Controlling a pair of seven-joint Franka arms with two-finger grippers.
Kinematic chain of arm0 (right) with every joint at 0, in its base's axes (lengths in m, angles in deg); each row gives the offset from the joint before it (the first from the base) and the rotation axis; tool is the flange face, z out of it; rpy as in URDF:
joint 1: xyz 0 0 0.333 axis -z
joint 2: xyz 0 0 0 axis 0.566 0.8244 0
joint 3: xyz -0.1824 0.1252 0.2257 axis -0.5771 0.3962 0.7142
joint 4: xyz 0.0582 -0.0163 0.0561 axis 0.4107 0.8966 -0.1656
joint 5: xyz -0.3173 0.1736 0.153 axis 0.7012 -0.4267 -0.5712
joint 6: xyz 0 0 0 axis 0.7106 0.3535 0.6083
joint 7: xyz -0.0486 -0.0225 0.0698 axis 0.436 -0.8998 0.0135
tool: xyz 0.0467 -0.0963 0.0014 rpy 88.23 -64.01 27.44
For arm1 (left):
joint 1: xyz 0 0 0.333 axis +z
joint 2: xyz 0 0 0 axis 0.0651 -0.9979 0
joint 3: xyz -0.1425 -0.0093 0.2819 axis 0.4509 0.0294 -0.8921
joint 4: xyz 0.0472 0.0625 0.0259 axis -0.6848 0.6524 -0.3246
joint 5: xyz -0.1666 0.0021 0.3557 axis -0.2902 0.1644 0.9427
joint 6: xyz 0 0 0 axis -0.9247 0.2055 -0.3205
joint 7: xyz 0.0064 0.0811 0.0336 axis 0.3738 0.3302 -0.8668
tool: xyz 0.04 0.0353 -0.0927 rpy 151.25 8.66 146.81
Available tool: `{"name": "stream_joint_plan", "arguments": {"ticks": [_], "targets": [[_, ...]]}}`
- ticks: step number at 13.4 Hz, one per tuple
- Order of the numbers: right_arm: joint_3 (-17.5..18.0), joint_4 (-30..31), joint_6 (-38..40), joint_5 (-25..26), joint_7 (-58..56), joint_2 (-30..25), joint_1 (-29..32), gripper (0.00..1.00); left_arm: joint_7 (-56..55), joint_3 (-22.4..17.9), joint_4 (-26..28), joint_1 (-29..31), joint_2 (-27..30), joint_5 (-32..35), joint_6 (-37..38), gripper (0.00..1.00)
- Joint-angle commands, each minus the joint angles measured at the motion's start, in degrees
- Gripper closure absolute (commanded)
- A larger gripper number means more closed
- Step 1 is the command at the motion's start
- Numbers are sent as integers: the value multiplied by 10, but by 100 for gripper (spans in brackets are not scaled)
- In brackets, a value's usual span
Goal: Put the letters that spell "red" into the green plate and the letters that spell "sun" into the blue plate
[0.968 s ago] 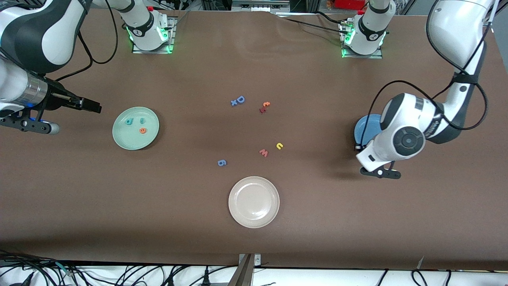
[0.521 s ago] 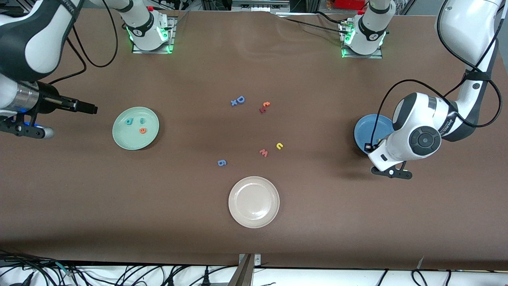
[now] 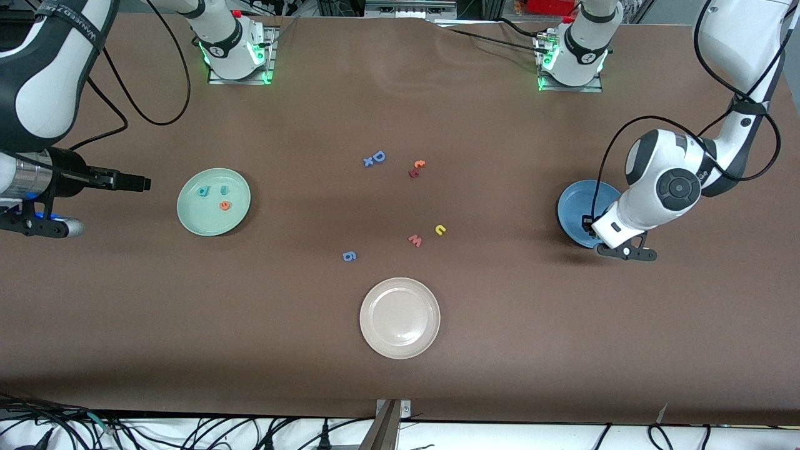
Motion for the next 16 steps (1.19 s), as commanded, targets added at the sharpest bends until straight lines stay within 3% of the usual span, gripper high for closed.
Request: {"name": "stream_joint_plan", "arguments": {"ticks": [1,4,5,6,7,8,10,12,14,16], "targets": [[121,-58,25,66,1,-25,90,0,20,6,49,19,30,-11,-32,100],[280,-58,15,161,9,-71,183,0,20,6,68,25,35,-11,-31,99],[328,-56,7,191,15,-86,212,0,20,6,68,25,35,-11,-30,91],[385,-54,3,218,22,-101,250,0,28,5,67,23,33,-7,-29,56],[445,-53,1,242,28,-117,292,0,58,5,67,24,32,0,-29,1],[491,-40,-9,262,34,-130,326,0,71,5,67,25,35,-1,-24,0],[537,22,-55,281,35,-177,365,0,73,5,65,26,36,-1,-23,0],[541,85,-102,282,35,-216,370,1,52,9,60,22,38,-12,-23,0],[541,128,-143,284,35,-247,367,1,-16,42,47,13,29,-23,-23,0],[541,160,-175,285,35,-268,363,1,-157,52,34,-20,10,-24,-23,0]]}}
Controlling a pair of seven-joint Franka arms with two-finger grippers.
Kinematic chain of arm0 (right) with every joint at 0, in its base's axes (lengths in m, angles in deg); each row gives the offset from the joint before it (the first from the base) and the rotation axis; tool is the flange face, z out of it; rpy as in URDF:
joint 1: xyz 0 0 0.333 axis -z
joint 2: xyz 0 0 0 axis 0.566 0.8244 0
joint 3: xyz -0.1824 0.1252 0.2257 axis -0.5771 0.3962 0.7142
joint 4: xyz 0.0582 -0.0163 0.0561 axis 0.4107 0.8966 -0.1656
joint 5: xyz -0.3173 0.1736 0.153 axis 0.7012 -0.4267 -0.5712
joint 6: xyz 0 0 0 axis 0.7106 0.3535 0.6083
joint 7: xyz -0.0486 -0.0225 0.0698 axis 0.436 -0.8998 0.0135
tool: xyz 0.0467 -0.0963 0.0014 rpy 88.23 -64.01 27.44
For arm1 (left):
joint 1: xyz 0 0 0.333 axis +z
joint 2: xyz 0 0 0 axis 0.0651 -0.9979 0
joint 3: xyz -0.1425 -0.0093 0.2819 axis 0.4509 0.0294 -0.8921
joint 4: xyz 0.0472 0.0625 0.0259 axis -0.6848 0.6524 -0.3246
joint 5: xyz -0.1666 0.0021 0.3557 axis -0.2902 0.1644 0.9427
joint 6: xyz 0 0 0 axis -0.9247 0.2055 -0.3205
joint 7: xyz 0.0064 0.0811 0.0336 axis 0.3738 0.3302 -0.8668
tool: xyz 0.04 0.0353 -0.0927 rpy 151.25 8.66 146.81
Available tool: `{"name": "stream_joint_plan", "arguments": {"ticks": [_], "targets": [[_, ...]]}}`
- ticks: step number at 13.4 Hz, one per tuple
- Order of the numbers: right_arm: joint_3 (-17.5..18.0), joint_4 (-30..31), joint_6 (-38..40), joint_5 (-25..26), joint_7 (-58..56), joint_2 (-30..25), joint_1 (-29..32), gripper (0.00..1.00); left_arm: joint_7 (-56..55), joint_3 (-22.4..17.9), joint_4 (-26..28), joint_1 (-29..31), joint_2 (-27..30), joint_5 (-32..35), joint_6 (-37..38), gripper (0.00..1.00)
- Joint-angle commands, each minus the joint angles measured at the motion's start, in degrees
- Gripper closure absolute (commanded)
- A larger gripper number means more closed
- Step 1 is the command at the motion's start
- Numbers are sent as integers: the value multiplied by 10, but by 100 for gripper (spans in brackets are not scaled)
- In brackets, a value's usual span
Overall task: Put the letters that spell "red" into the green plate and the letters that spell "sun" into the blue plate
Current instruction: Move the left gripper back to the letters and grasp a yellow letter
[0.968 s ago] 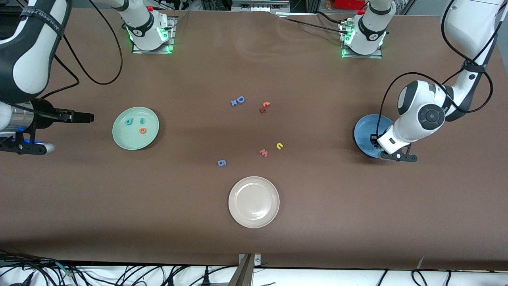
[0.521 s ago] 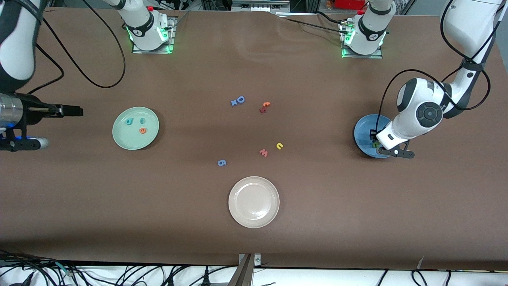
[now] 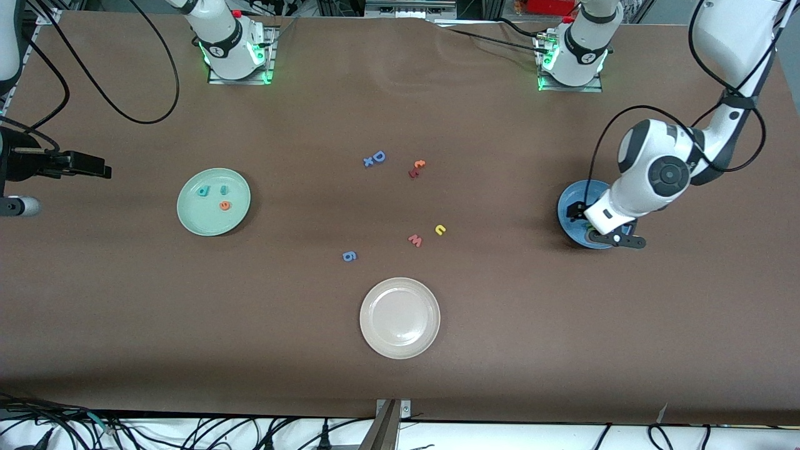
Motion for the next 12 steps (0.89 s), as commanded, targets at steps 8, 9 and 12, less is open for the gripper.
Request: {"name": "stream_joint_plan", "arguments": {"ticks": [8,9,12], "targets": [[11,62,-45,23,16,-42,-9,0,-424,8,-99,-189,-59,-128,-5,0],[12,62,-44,22,17,-42,-12,0,-448,8,-116,-212,-59,-144,-4,0],[12,63,-41,22,24,-43,-16,0,-590,6,-172,-248,-108,-137,-4,0]]}}
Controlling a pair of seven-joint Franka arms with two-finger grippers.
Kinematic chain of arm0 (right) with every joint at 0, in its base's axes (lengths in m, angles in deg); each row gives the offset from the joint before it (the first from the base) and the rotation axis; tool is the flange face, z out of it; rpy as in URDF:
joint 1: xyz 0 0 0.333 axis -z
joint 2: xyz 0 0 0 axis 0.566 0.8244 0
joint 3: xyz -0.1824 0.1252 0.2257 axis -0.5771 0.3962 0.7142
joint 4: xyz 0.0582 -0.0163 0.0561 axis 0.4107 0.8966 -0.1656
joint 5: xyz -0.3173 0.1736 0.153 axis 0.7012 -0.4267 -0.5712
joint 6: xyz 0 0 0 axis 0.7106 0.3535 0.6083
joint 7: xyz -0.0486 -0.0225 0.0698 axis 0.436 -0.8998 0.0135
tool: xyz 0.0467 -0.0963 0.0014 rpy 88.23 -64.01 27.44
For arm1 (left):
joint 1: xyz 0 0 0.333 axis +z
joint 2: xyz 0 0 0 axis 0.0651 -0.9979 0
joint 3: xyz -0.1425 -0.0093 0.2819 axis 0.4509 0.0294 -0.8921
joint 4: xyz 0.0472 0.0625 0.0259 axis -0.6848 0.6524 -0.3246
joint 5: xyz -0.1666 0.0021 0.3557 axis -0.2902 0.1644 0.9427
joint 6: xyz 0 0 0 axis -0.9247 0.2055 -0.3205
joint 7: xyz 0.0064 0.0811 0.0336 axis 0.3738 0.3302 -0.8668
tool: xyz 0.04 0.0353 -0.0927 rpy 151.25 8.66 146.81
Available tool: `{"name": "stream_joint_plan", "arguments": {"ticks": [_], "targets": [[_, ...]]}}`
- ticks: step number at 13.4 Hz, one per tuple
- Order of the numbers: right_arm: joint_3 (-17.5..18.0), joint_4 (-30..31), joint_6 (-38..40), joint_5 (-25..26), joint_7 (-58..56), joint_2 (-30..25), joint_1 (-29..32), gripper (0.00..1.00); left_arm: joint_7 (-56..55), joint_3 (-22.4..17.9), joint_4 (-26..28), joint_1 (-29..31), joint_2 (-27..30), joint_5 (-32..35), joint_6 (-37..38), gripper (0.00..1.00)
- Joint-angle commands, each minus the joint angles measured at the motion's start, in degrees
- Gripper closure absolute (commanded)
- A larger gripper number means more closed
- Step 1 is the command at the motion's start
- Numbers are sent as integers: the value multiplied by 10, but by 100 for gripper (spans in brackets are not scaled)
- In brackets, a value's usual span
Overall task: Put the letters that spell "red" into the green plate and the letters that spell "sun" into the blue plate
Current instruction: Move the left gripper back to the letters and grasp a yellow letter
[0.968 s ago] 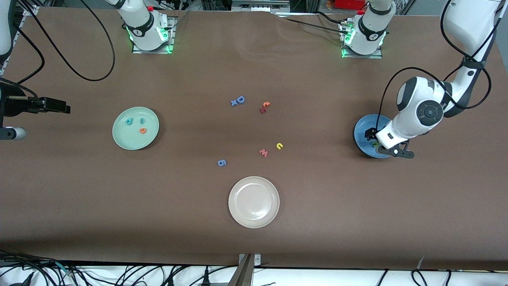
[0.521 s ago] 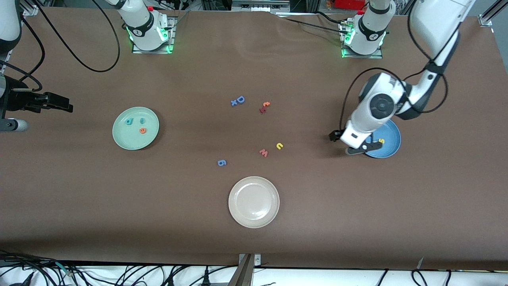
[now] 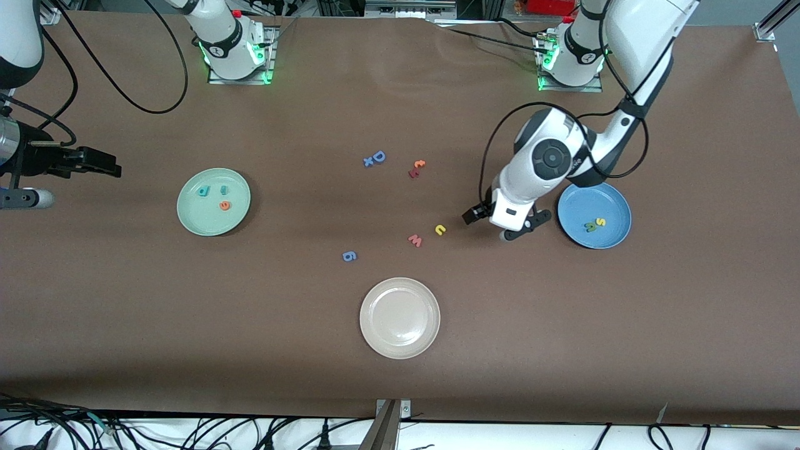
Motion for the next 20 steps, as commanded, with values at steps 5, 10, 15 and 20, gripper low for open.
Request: {"name": "stream_joint_plan", "arguments": {"ticks": [5,10,15,20], "targets": [[2,16,-1,12,17,-13,-6,0,-176,-27,-86,-90,-99,50,-51,0],[2,17,-2,12,17,-8,-6,0,-268,-29,-86,-105,-129,172,-68,0],[1,17,-1,12,17,-8,-5,0,-308,-29,-92,-113,-139,221,-64,0],[1,17,-1,12,16,-8,-5,0,-320,-53,-103,-143,-148,223,-61,0]]}}
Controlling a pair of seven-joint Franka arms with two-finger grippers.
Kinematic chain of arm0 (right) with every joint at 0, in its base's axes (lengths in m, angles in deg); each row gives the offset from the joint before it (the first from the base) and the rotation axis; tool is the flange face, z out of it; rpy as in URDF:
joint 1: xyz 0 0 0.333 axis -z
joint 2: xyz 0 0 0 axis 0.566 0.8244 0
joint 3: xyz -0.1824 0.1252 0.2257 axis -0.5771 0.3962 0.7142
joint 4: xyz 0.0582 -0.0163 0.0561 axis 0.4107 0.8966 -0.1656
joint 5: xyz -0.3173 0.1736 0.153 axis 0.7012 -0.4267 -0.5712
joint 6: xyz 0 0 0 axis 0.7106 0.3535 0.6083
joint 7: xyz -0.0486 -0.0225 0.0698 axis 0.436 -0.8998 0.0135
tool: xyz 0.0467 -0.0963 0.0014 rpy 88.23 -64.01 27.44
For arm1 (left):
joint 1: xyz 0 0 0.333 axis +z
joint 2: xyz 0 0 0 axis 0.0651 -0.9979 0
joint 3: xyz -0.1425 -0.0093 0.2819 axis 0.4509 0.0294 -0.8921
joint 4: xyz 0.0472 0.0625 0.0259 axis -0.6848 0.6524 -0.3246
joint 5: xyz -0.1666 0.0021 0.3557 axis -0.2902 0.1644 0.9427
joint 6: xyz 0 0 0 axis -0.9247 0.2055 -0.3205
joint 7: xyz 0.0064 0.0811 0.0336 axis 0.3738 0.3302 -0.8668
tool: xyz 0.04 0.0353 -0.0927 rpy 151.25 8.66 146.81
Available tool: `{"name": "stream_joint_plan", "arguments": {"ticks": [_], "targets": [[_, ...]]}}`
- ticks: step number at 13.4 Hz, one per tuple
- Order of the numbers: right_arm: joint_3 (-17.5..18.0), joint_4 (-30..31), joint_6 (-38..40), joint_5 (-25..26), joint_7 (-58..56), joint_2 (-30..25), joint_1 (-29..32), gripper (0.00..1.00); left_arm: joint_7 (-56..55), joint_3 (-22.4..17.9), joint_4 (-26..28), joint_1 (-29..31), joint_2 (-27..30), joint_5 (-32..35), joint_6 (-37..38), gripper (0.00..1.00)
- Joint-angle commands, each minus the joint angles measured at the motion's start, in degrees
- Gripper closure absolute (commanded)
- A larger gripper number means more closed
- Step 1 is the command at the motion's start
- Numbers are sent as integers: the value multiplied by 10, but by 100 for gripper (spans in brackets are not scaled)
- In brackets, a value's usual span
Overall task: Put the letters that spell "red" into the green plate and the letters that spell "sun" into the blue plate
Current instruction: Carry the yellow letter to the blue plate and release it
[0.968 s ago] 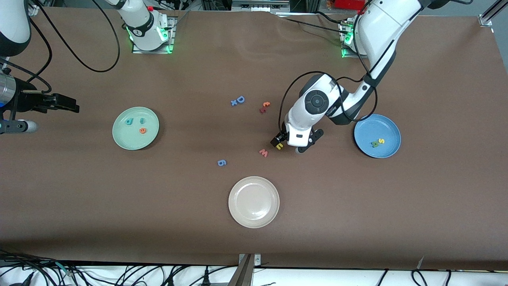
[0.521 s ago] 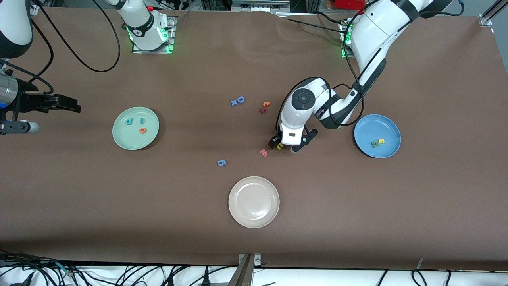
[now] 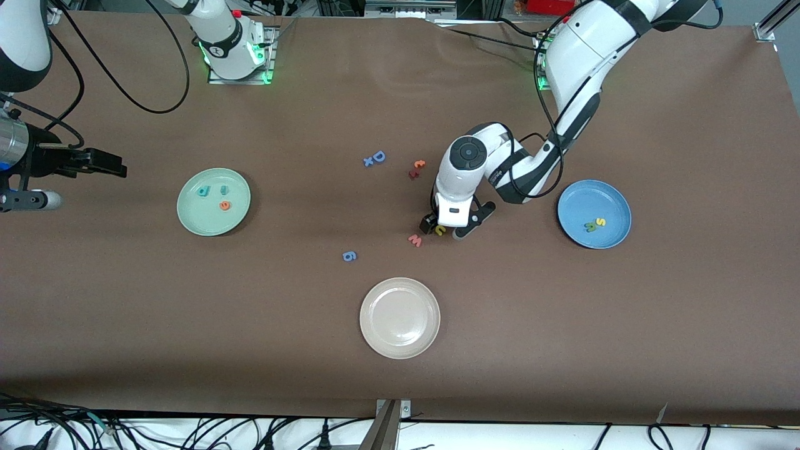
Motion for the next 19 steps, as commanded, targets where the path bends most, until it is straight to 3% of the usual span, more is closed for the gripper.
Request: {"name": "stream_joint_plan", "arguments": {"ticks": [1,5,6,8,10,14,19], "targets": [[0,9,-1,11,8,-9,-2,0,-21,-12,-21,-16,-15,20,6,0],[0,9,-1,11,8,-9,-2,0,-21,-15,-22,-16,-21,20,6,0],[0,9,-1,11,8,-9,-2,0,-21,-19,-23,-16,-21,20,6,4],[0,9,-1,11,8,-9,-2,0,-18,-19,-24,-16,-20,20,6,38],[0,9,-1,11,8,-9,-2,0,-18,-20,-41,-16,-21,21,8,59],[0,9,-1,11,8,-9,-2,0,-18,-20,-43,-16,-23,21,8,70],[0,9,-1,11,8,-9,-2,0,-19,-20,-43,-16,-24,21,8,64]]}}
